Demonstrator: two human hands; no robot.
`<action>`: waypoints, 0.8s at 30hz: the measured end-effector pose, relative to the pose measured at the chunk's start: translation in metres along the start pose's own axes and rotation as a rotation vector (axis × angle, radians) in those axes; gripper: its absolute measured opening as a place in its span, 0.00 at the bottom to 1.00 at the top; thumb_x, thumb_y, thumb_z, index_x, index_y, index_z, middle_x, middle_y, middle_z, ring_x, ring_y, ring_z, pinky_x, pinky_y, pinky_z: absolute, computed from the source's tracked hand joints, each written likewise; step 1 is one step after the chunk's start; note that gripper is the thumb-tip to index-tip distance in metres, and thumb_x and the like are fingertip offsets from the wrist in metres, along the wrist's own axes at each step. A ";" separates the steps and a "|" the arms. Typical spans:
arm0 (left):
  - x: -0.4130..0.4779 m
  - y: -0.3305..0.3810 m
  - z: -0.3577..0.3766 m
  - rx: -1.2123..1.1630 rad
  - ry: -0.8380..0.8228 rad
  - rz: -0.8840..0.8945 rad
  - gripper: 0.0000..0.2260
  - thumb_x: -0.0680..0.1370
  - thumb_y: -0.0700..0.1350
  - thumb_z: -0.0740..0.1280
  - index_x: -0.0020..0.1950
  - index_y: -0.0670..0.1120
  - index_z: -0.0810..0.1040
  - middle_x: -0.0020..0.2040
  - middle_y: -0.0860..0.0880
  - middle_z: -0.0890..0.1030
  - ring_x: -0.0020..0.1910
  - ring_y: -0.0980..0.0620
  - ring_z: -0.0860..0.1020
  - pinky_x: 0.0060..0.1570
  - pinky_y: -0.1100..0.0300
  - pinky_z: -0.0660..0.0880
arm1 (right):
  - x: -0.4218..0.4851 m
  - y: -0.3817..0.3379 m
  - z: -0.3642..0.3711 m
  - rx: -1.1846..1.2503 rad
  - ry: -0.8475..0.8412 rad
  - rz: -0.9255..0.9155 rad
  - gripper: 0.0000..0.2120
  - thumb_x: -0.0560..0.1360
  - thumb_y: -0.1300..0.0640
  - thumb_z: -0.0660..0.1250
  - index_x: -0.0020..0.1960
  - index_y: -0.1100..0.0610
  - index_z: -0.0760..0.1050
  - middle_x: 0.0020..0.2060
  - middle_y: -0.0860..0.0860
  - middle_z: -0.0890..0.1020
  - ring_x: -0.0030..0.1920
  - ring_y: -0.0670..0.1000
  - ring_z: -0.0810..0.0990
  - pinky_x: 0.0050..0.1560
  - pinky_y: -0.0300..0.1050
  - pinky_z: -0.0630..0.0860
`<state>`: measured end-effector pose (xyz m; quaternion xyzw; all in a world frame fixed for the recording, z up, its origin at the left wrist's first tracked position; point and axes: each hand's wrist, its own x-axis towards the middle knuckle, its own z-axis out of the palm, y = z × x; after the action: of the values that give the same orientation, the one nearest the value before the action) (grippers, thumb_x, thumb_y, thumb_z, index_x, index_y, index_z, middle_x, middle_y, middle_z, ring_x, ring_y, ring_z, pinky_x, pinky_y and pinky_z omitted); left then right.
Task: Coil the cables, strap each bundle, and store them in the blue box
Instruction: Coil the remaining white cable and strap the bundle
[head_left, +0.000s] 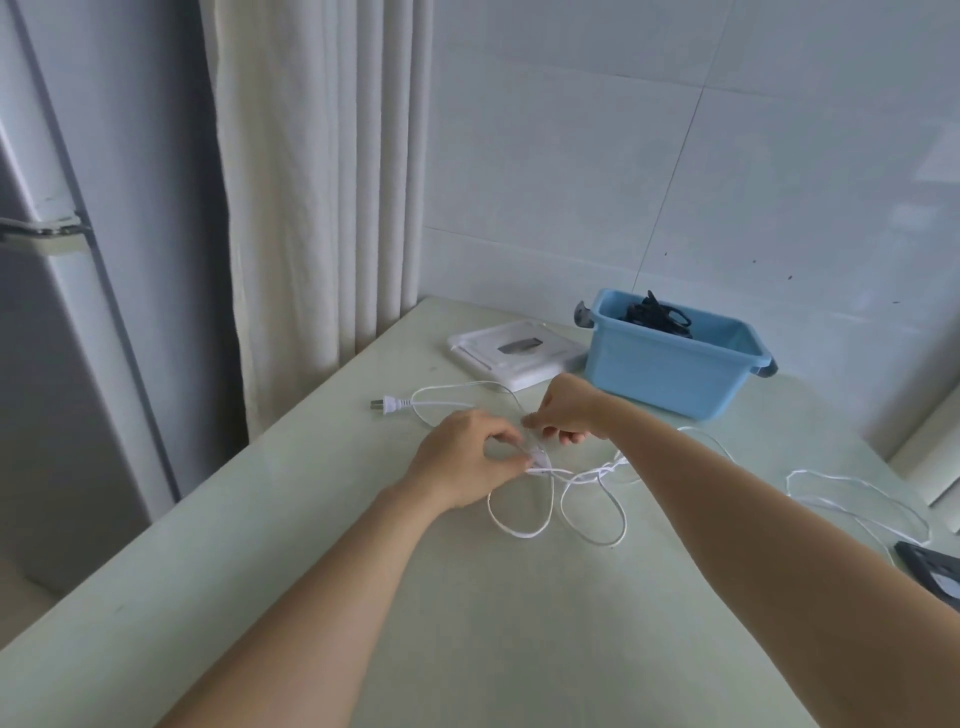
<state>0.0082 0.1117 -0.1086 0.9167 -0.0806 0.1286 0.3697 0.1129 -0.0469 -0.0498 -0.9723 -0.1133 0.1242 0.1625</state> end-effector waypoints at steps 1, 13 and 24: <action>0.001 0.002 0.002 0.054 0.014 0.013 0.16 0.73 0.61 0.70 0.59 0.59 0.82 0.59 0.59 0.80 0.62 0.54 0.75 0.63 0.52 0.73 | 0.001 0.000 0.001 -0.005 0.001 -0.002 0.14 0.74 0.55 0.71 0.43 0.68 0.82 0.28 0.55 0.82 0.23 0.50 0.74 0.24 0.35 0.70; 0.002 -0.007 -0.004 0.044 -0.055 -0.022 0.03 0.69 0.52 0.72 0.37 0.58 0.85 0.41 0.62 0.83 0.47 0.60 0.80 0.52 0.56 0.78 | 0.014 -0.030 0.001 -0.118 -0.098 0.065 0.08 0.72 0.62 0.67 0.35 0.62 0.74 0.27 0.55 0.77 0.23 0.50 0.69 0.23 0.38 0.66; 0.000 -0.005 -0.005 0.007 -0.031 -0.049 0.04 0.73 0.48 0.72 0.45 0.53 0.87 0.47 0.57 0.85 0.50 0.55 0.81 0.55 0.58 0.77 | 0.010 -0.001 -0.007 0.562 0.321 -0.003 0.09 0.70 0.60 0.64 0.38 0.66 0.78 0.31 0.55 0.83 0.27 0.51 0.75 0.28 0.41 0.70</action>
<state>0.0084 0.1187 -0.1077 0.9215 -0.0635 0.1058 0.3682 0.1246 -0.0453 -0.0450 -0.8963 -0.0489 -0.0043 0.4408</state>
